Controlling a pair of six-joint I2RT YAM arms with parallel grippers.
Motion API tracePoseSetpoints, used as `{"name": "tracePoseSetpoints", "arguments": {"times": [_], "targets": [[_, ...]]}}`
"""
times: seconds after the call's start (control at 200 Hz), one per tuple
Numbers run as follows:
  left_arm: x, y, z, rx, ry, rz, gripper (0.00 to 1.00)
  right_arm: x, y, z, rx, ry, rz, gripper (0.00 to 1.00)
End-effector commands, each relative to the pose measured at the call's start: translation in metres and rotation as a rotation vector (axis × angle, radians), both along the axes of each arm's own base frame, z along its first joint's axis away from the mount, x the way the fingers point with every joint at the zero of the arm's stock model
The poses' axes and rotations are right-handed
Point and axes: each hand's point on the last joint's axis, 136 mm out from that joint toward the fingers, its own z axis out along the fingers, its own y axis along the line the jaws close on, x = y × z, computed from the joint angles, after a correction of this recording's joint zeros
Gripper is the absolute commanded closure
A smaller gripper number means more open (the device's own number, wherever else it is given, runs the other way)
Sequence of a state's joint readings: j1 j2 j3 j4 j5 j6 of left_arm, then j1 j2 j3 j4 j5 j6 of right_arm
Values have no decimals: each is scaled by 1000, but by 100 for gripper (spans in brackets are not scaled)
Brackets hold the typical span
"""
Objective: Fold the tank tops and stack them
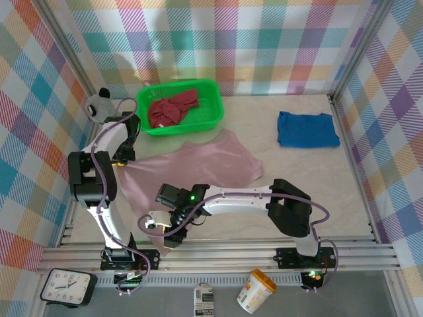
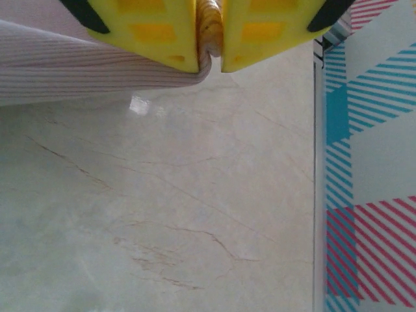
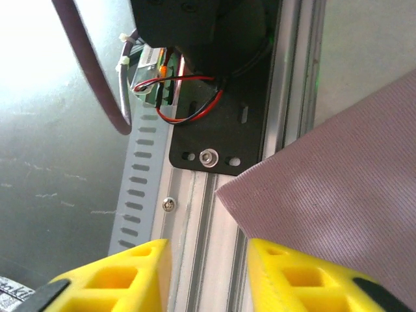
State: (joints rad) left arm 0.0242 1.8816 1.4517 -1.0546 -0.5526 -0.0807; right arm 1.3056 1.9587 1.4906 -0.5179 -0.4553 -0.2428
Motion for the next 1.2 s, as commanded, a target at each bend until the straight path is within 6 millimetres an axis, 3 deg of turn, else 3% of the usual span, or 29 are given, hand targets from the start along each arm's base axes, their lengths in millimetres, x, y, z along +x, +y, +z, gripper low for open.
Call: {"name": "tracePoseSetpoints", "arguments": {"times": [0.0,0.065,0.15,0.31,0.425,0.585,0.755,1.0,1.195], "targets": [[0,18,15,78,24,12,79,2,-6,38,78,4,5,59],[1,18,17,79,26,14,69,18,-14,48,97,-9,-58,57],[0,16,21,67,11,22,59,53,-34,52,97,-25,-200,54],[-10,10,39,30,-22,39,49,137,-97,38,27,-24,-579,48],[-19,-31,41,-235,-124,73,47,197,-157,25,-42,-97,-863,36],[-44,-100,35,-527,-171,81,46,255,-233,13,-102,-45,-1140,36],[-76,-152,3,-632,-128,79,46,286,-256,4,-92,48,-1237,40],[-95,-159,-46,-578,-53,110,47,307,-253,-36,-186,145,-1258,46],[-98,-159,-69,-546,-1,106,47,316,-277,-71,-317,177,-1323,46]]}}
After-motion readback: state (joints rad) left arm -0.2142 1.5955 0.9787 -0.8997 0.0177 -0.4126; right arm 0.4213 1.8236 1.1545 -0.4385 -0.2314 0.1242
